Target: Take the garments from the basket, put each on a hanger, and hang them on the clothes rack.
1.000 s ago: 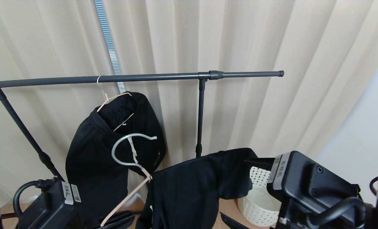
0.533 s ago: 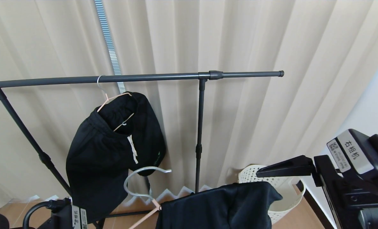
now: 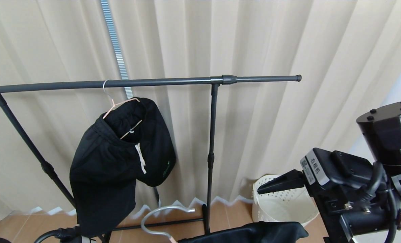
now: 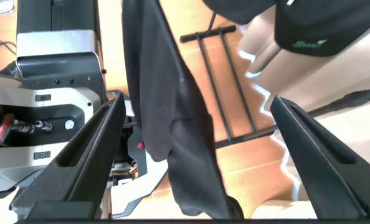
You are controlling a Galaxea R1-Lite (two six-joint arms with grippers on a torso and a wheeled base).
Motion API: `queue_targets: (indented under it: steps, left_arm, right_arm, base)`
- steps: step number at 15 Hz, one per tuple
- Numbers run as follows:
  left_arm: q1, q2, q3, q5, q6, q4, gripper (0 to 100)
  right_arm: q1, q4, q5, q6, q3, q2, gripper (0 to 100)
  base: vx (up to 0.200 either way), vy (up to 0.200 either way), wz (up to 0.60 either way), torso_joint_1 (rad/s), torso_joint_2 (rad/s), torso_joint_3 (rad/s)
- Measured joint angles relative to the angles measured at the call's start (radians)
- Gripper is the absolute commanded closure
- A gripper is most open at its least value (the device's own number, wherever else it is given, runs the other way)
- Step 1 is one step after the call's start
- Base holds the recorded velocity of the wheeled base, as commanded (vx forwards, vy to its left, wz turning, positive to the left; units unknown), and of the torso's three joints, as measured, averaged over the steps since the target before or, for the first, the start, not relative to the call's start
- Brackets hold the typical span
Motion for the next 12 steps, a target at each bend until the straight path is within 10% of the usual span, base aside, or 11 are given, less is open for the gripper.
queue_targets:
  steps: [12]
  left_arm:
    - [-0.003,-0.004,-0.004,0.002,-0.002,-0.002,100]
  right_arm:
    - [0.07,-0.031,0.045,0.001,-0.001,0.127,0]
  base:
    - [0.0,0.0,0.0,0.0,0.0,0.0]
